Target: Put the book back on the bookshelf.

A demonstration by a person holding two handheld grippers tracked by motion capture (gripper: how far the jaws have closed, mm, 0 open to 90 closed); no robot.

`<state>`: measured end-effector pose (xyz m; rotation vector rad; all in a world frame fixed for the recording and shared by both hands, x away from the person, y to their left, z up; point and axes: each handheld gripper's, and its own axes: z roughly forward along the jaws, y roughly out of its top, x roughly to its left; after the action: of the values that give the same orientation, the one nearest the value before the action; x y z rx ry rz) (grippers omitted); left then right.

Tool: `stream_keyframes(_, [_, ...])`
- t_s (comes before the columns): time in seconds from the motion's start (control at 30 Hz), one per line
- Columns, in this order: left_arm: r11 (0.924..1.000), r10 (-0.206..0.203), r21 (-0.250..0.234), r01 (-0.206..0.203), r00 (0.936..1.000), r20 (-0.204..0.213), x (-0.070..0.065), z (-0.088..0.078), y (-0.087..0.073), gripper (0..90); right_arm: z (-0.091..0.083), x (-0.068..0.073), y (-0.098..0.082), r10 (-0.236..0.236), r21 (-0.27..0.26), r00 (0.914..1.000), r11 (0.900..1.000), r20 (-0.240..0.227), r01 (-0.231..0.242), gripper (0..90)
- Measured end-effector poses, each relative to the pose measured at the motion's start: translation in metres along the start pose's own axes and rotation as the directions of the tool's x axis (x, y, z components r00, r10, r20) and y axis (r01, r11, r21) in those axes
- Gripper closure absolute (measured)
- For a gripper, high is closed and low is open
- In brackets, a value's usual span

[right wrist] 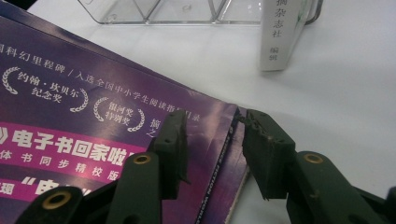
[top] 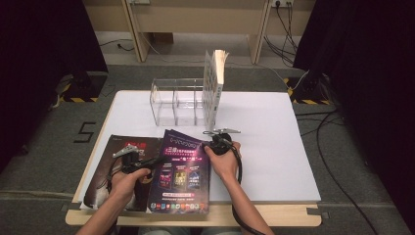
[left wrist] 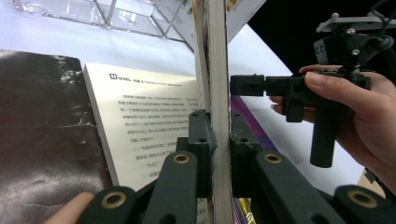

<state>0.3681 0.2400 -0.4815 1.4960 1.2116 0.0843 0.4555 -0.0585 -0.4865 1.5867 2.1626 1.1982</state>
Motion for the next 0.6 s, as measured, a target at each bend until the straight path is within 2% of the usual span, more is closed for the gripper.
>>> stream_keyframes(0.13, [0.9999,0.005,-0.015,-0.004,0.9997,0.022,-0.0006,-0.0008,-0.0007,82.3,0.0005,-0.0009,0.0011,0.003,0.004,0.9999,1.000,-0.015,-0.003,58.0])
stream_keyframes(0.37, [0.9994,0.014,-0.034,-0.012,0.9985,0.052,0.0015,-0.0021,-0.0029,82.3,0.0007,-0.0049,0.0016,0.034,0.005,0.9978,0.999,-0.057,-0.034,54.7])
stream_keyframes(0.6, [0.9992,0.007,-0.041,-0.005,0.9978,0.066,0.0015,-0.0024,-0.0034,82.3,0.0020,-0.0043,0.0017,0.039,0.005,0.9972,0.999,-0.064,-0.039,53.9])
